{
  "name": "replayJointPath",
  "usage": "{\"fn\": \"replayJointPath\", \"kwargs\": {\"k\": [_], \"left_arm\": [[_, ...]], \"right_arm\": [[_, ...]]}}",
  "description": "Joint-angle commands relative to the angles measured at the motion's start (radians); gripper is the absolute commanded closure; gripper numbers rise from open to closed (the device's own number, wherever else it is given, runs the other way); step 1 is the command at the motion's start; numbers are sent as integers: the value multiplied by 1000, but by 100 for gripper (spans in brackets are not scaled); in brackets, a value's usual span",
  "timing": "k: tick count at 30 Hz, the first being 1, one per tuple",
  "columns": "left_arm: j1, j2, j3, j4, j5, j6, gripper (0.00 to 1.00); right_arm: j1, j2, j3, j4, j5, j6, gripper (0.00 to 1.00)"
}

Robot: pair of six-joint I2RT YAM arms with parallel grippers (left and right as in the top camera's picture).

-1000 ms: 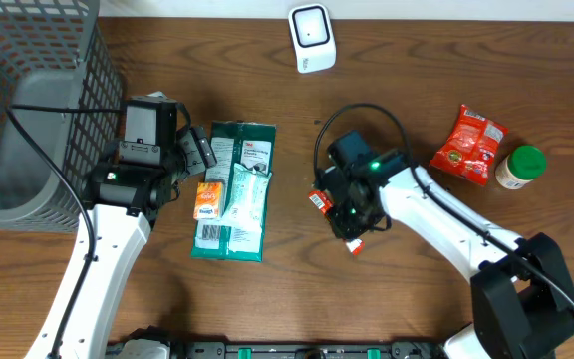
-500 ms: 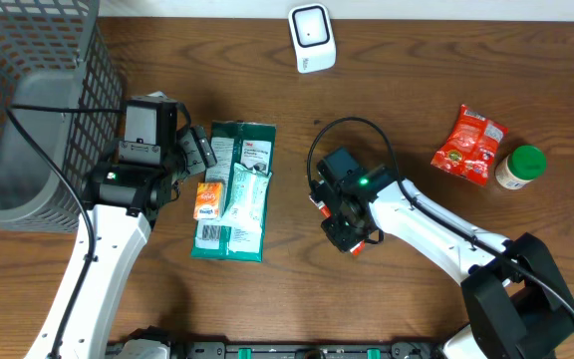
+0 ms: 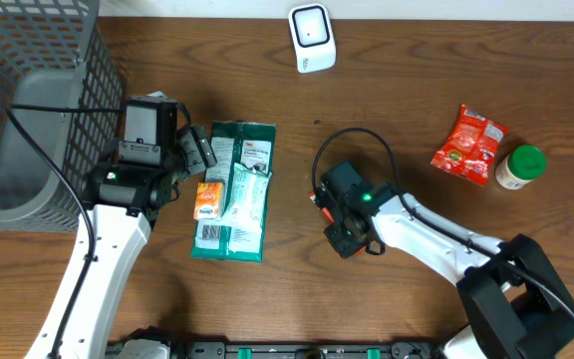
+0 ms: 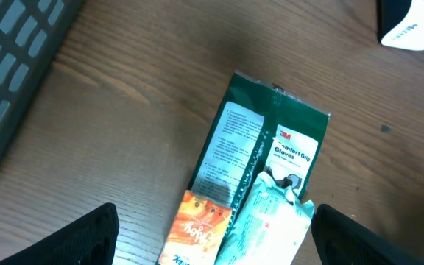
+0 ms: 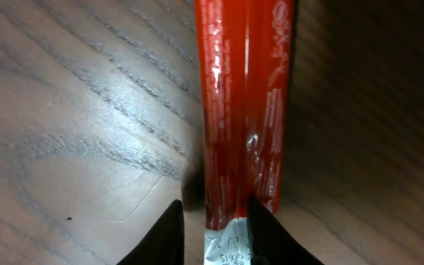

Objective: Scan the item barcode

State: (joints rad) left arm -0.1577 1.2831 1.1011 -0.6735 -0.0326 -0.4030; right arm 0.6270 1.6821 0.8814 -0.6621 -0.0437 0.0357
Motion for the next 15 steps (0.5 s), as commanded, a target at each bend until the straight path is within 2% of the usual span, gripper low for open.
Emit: {"fn": "replayJointPath", "kwargs": {"k": [1,4,6,8,10,15], "left_arm": [[4,4,4,0,-10,9,16],[4,4,4,0,-10,9,16],[4,4,4,0,-10,9,16],[4,4,4,0,-10,9,15],[4,4,4,0,-10,9,16],[4,4,4,0,-10,9,16]], "right_arm": [[3,20,-55,4,65,27,79],[3,20,-68,3,65,27,79],[3,20,-72,3,69,27,69],[3,19,-71,9,69,27,63],[3,19,-70,21,69,27,64],[3,20,-71,24,77,27,77]]}}
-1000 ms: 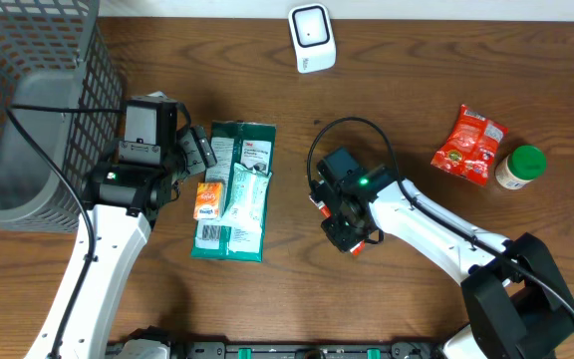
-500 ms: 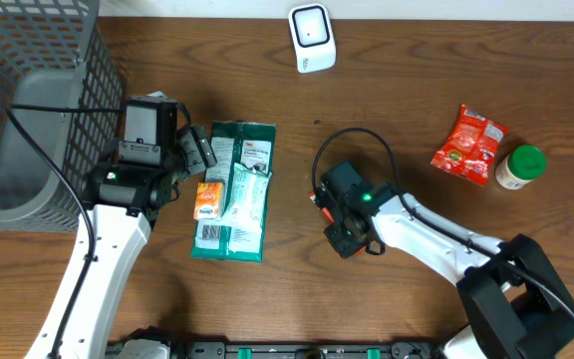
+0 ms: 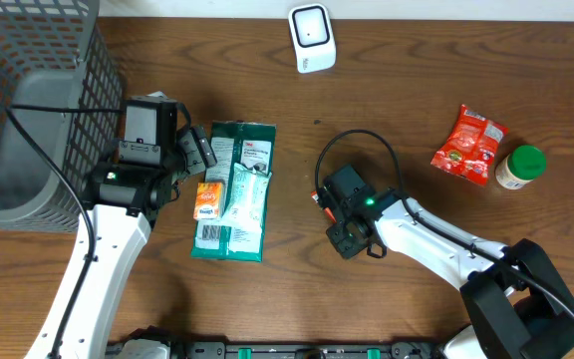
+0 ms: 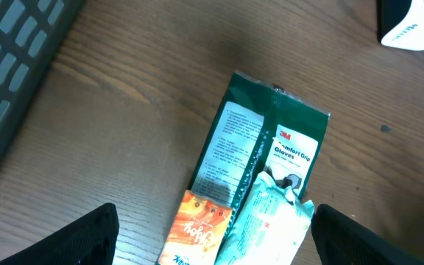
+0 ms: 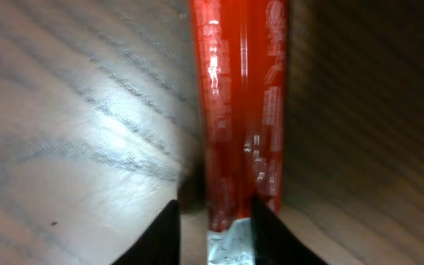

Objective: Scan the item barcode

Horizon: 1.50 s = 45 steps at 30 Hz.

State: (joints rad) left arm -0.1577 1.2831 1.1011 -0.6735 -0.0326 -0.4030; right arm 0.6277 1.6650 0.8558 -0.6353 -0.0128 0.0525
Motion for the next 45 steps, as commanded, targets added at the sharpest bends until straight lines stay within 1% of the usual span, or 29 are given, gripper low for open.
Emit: {"fn": "replayJointPath", "kwargs": {"k": [1,4,5,6,7,8,14,18,30,31,33,34,35,38,40,43,45], "left_arm": [[4,4,4,0,-10,9,15],[4,4,4,0,-10,9,16],[4,4,4,0,-10,9,16],[4,4,4,0,-10,9,16],[4,4,4,0,-10,9,16],[4,4,4,0,-10,9,16],[4,4,4,0,-10,9,16],[4,4,4,0,-10,9,16],[4,4,4,0,-10,9,16],[4,4,4,0,-10,9,16],[4,4,4,0,-10,9,16],[4,4,4,0,-10,9,16],[4,4,4,0,-10,9,16],[4,4,4,0,-10,9,16],[4,4,4,0,-10,9,16],[4,4,4,0,-10,9,16],[4,4,4,0,-10,9,16]], "right_arm": [[2,37,-47,-3,60,11,78],[2,37,-54,1,96,10,79],[2,37,-55,2,95,11,81],[2,37,-55,4,92,11,85],[2,37,-53,5,90,11,95],[2,35,-50,3,90,11,99],[2,-2,33,-89,87,11,99],[1,-38,76,-105,87,11,99],[2,-56,76,-106,91,10,99],[2,-56,76,-106,91,10,97],[2,-56,76,-103,90,10,64],[2,-56,76,-99,87,11,57],[2,-56,76,-94,82,10,54],[2,-56,76,-87,83,11,53],[2,-56,74,-86,83,10,57],[2,-55,55,-75,83,10,68],[2,-55,28,-54,83,11,69]]}}
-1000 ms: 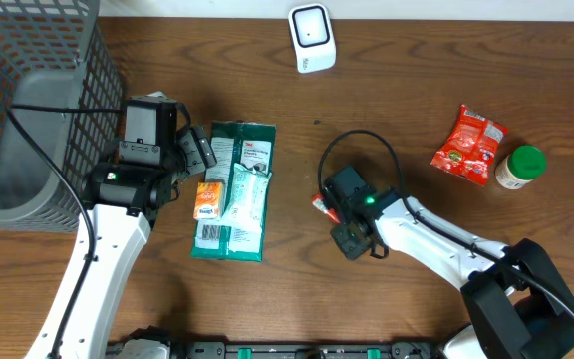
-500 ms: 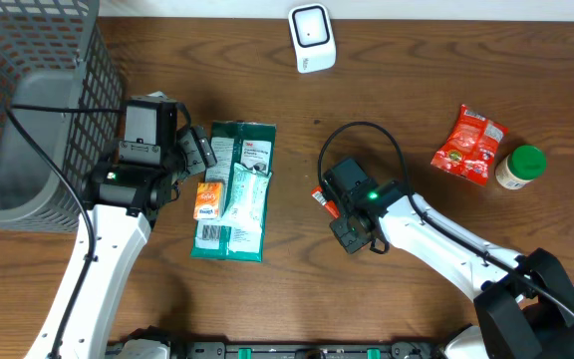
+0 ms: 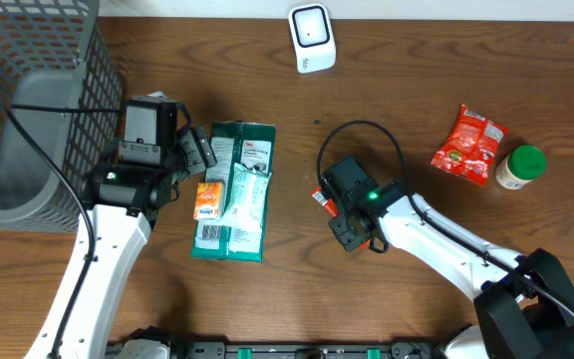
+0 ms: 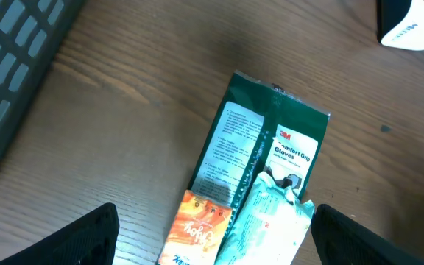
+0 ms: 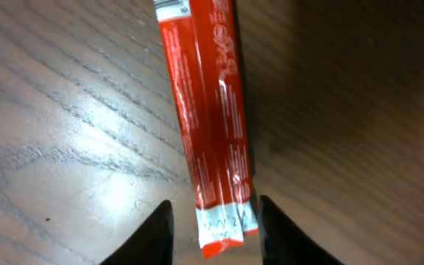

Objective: Scan the item barcode

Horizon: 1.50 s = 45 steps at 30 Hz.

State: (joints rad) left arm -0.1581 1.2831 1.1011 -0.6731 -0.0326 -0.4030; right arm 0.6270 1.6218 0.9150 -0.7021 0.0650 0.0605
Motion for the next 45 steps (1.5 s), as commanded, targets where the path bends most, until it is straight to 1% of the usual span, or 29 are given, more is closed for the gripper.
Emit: {"fn": "replayJointPath", "kwargs": {"k": [1,3,8,11,15,19,22,23,26,29,34,36,37,39,40,41,43,45], "left_arm": [[5,4,4,-1,-10,9,16],[5,4,4,-1,-10,9,15],[5,4,4,-1,-10,9,16],[5,4,4,-1,-10,9,16],[5,4,4,-1,-10,9,16],[5,4,4,-1,-10,9,16],[5,4,4,-1,-10,9,16],[5,4,4,-1,-10,9,15],[5,4,4,-1,-10,9,16],[5,4,4,-1,-10,9,16],[5,4,4,-1,-10,9,16],[5,4,4,-1,-10,9,16],[5,4,4,-1,-10,9,16],[5,4,4,-1,-10,9,16],[5,4,4,-1,-10,9,16],[5,4,4,0,-10,9,16],[5,4,4,-1,-10,9,16],[5,4,4,0,-9,6,16]], "right_arm": [[3,-11,-43,25,5,2,69],[3,-11,-77,63,6,3,66],[3,-11,-130,139,15,2,63],[3,-11,-153,168,13,2,65],[2,-11,-172,175,41,2,64],[2,-12,-164,174,42,2,84],[2,-17,-116,129,27,3,99],[2,-24,-91,105,5,3,99],[0,-49,-28,64,-86,3,99],[-19,-75,10,51,-226,7,99],[-89,-84,18,55,-530,33,99],[-142,-84,18,63,-711,32,99],[-153,-84,18,67,-746,32,99],[-198,-84,18,91,-868,32,99],[-238,-84,18,130,-972,32,99],[-255,-84,18,157,-1022,34,99],[-283,-84,18,217,-1084,69,99],[-301,-84,18,267,-1100,129,99]]}}
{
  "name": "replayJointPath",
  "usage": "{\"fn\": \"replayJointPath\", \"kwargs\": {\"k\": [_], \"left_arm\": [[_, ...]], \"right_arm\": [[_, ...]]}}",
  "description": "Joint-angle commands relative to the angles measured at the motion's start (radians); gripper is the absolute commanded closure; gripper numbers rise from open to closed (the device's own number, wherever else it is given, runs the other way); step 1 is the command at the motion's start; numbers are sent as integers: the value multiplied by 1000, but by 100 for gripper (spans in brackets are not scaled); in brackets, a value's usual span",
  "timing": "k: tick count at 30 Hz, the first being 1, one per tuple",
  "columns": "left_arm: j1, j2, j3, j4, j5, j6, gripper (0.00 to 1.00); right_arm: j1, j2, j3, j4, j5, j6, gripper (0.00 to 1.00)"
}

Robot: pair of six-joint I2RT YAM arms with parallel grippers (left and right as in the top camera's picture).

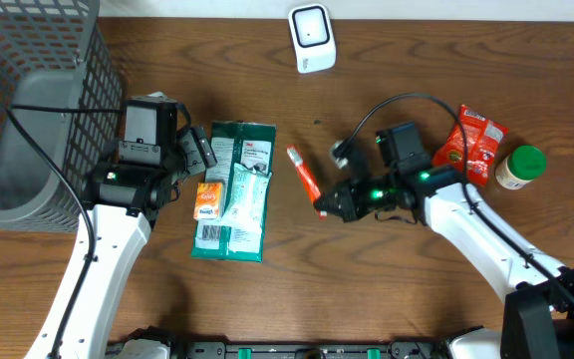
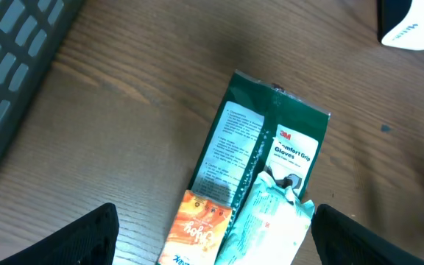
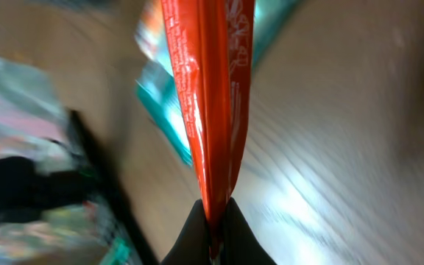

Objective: Scan the item barcode
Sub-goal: 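Lift the stick and hand it to the left gripper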

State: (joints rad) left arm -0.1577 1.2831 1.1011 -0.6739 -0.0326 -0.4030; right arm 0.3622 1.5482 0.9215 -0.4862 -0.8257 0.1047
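Observation:
A long red stick packet (image 3: 212, 96) hangs in the air, and my right gripper (image 3: 213, 224) is shut on its lower end. In the overhead view the red stick packet (image 1: 304, 179) slants up-left from the right gripper (image 1: 327, 207), just right of the green packs. The white barcode scanner (image 1: 312, 38) stands at the table's back edge, well beyond the packet. My left gripper (image 2: 212, 246) is open above a green glove pack (image 2: 260, 147), an orange sachet (image 2: 197, 235) and a pale teal pouch (image 2: 267, 228).
A grey wire basket (image 1: 28, 110) fills the far left. A red snack bag (image 1: 469, 145) and a green-lidded jar (image 1: 521, 167) sit at the right. The right arm's cable loops over the table's middle. The scanner (image 2: 411, 26) shows in the left wrist view's top corner.
The right gripper stood open astride the red stick packet lying on the table; now it is shut on the packet's end and holds it off the table, with the arm swung right. Left arm unchanged.
The right gripper's fingers stood close on either side of the red stick packet lying flat on the wood, then wider apart with the packet's end between them. Now they are shut on it and it is lifted beside the green packs. The left arm stayed open over its packs.

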Motion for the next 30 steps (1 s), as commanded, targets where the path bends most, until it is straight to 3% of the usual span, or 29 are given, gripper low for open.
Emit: {"fn": "replayJointPath", "kwargs": {"k": [1,9,12,15,19,24,30], "left_arm": [[4,4,4,4,-3,-3,16],[4,0,5,29,33,-2,12],[4,-11,5,60,294,23,28],[3,-9,5,151,682,90,28],[3,-9,5,282,980,91,28],[3,-10,5,338,1042,69,27],[-5,-10,5,423,1047,27,27]], "right_arm": [[-44,-10,12,77,-222,112,99],[-85,-10,12,216,-378,233,99],[-104,-10,12,243,-414,246,99],[-114,-10,12,285,-439,277,99],[-113,-10,12,451,-544,385,99],[-112,-10,12,728,-584,601,99],[-112,-10,12,979,-486,814,99]]}}
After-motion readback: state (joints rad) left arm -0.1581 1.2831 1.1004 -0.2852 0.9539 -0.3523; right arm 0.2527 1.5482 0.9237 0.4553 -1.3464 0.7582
